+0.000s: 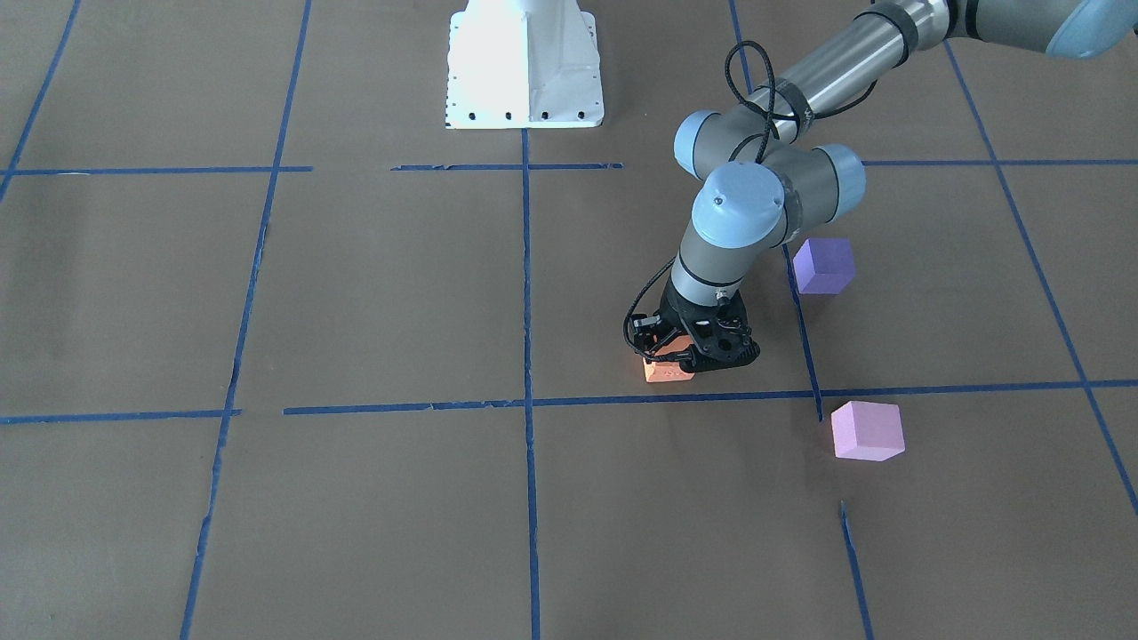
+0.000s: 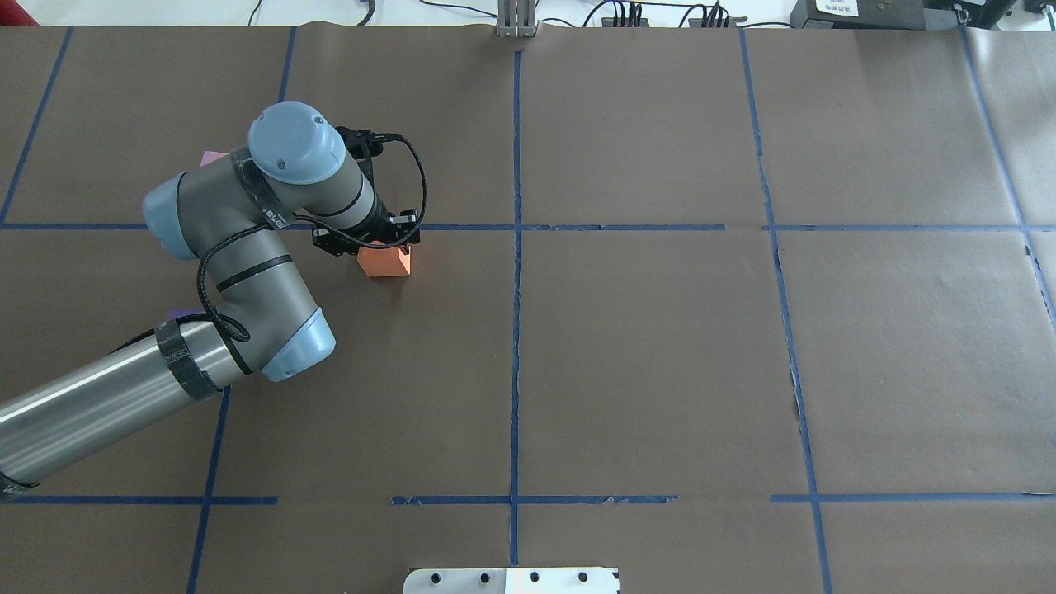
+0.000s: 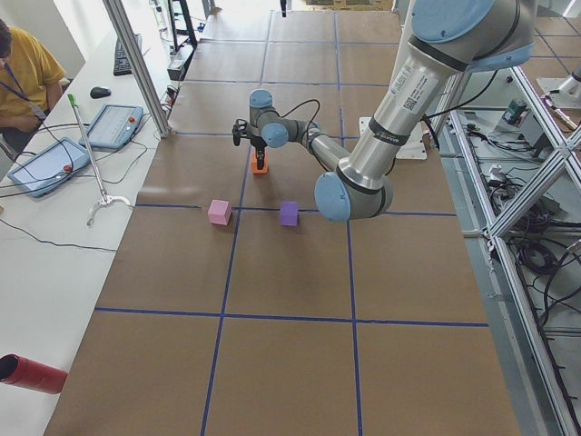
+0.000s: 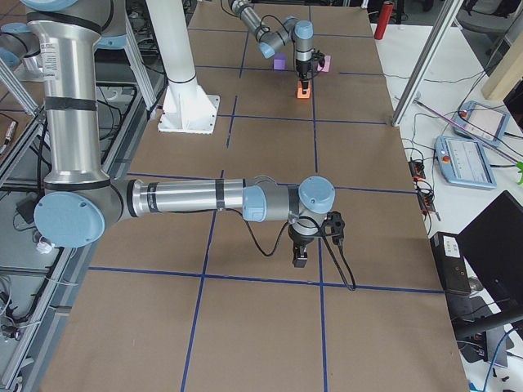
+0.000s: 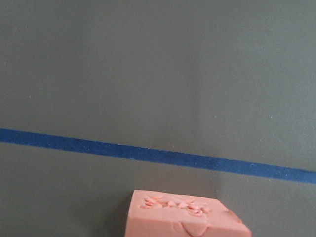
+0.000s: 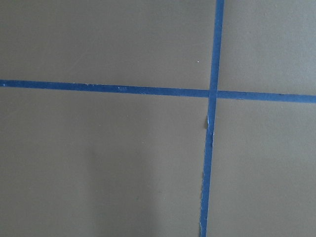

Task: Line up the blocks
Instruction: 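Carry the orange cube with the left gripper between the pink and purple cubes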

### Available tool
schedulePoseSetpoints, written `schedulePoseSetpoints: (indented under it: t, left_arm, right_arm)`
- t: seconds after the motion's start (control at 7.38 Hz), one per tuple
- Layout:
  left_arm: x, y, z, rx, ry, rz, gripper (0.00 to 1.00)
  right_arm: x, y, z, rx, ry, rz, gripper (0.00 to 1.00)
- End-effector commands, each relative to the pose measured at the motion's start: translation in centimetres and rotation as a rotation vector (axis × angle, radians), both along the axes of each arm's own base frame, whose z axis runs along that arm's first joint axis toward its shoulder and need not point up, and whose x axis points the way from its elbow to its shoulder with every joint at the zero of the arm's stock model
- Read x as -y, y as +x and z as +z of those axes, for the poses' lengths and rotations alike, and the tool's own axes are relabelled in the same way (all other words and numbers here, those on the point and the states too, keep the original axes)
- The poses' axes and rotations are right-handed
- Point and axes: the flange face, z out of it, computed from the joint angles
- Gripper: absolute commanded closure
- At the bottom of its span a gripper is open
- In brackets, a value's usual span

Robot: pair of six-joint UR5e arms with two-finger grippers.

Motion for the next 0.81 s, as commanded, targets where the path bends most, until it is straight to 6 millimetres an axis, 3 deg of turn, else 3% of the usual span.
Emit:
schedulePoseSetpoints:
  t: [0.0, 0.14, 0.27, 0.41, 0.68]
  left_arm:
    - [-1.4, -6.5, 2.2, -0.049, -0.012, 0.047, 0.78]
    - [-1.1, -10.8, 4.9, -0.032, 0.033, 0.080, 0.78]
    - [-0.4, -15.0, 10.4, 0.031, 0.028, 0.081, 0.78]
    - [0.0, -18.6, 14.2, 0.076, 0.045, 0.095, 0.78]
    - [0.4, -18.0, 16.4, 0.101, 0.008, 0.103, 0.78]
  right_arm:
    - [0.0, 0.0, 0.0, 0.000, 0.001, 0.000, 0.00]
    - [0.0, 0.0, 0.0, 0.000, 0.001, 0.000, 0.00]
    - [0.0, 0.0, 0.0, 0.000, 0.001, 0.000, 0.00]
    - [0.0, 0.0, 0.0, 0.000, -0.001, 0.000, 0.00]
    - [0.0, 0.0, 0.0, 0.000, -0.001, 0.000, 0.00]
